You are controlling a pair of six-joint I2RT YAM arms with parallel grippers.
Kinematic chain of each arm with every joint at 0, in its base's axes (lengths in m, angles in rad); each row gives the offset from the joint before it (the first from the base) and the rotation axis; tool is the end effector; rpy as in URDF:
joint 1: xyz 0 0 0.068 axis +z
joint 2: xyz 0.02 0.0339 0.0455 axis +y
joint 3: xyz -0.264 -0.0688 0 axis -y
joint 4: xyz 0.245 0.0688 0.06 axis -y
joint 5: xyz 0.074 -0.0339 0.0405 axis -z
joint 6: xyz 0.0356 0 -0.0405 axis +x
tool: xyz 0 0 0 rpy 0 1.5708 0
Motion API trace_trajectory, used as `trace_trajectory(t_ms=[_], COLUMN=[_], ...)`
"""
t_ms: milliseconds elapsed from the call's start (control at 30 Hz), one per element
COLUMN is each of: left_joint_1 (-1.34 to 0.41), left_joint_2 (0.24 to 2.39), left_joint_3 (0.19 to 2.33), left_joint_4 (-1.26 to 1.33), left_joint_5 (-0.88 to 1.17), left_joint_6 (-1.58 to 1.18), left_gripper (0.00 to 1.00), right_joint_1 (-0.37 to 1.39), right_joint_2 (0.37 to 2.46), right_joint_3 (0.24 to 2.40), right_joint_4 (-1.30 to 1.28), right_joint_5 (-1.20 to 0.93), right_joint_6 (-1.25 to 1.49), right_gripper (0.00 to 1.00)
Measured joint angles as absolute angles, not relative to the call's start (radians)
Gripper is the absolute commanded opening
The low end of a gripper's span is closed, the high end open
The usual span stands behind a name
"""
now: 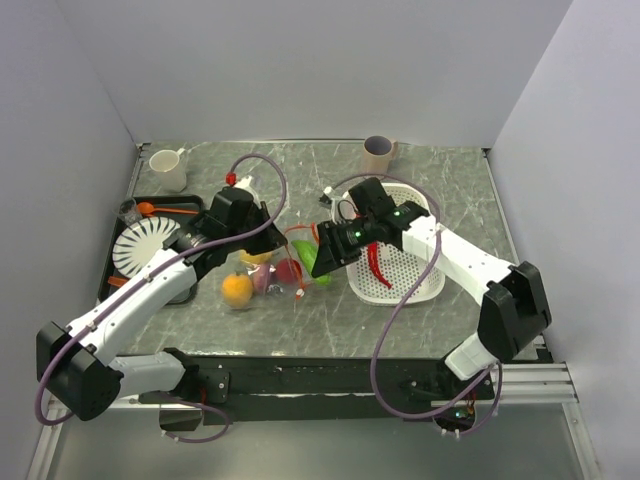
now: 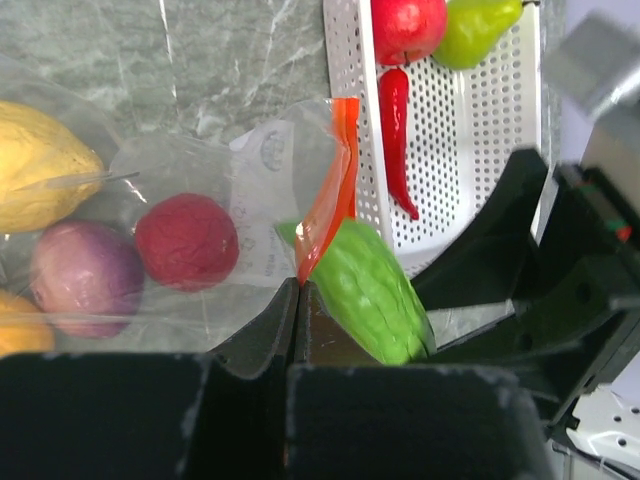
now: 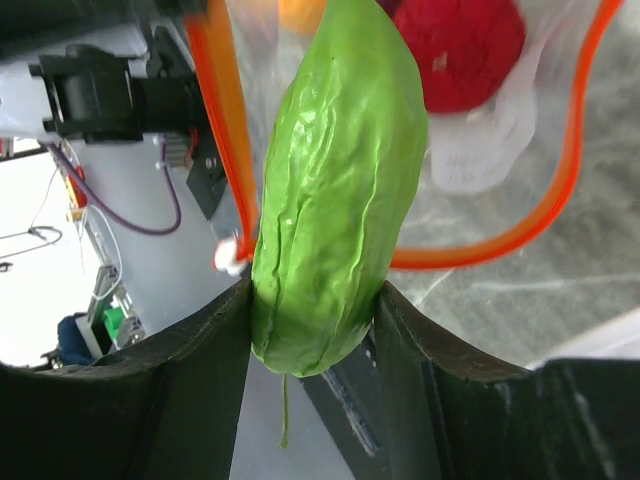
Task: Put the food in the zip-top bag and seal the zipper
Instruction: Place the fake fruit in the zipper food storage bag.
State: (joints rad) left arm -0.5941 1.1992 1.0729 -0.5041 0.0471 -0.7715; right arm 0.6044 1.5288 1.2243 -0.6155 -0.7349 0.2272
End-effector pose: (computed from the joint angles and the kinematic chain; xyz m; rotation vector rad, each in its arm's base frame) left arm 0.2172 -0.1487 0.3236 -0.1780 2.3151 -0.7870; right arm 0.2510 0.2023 0.2812 -0.8070 2.4536 1.2510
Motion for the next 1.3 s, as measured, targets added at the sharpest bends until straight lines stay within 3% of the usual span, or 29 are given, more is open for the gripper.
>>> trace_trajectory(t_ms=[400,800,1300], left_joint_1=[-0.594,-0.594,-0.594], left_joint_2=[1.18,1.18,1.161], left_joint_3=[1.066,1.066,1.066], left_joint_4=[-0.497,-0.498,-0.498], left_joint_5=[0.066,0.068,0.068], left_joint_6=[-0.772,-0.772,-0.772], left_gripper=[0.01,0.01,0.01], right_joint_1=[0.61,0.659,0.697], right_joint_2=[1.737,1.752,1.757], right_joint_3=[1.399,1.414,1.439], right_joint_4=[-0.65,-0.569,-0.536], right_joint_5=[-0.669,-0.616,-0.624], right_joint_6=[0.238,0.37,0.407], right_gripper=[0.28,0.39,0.68])
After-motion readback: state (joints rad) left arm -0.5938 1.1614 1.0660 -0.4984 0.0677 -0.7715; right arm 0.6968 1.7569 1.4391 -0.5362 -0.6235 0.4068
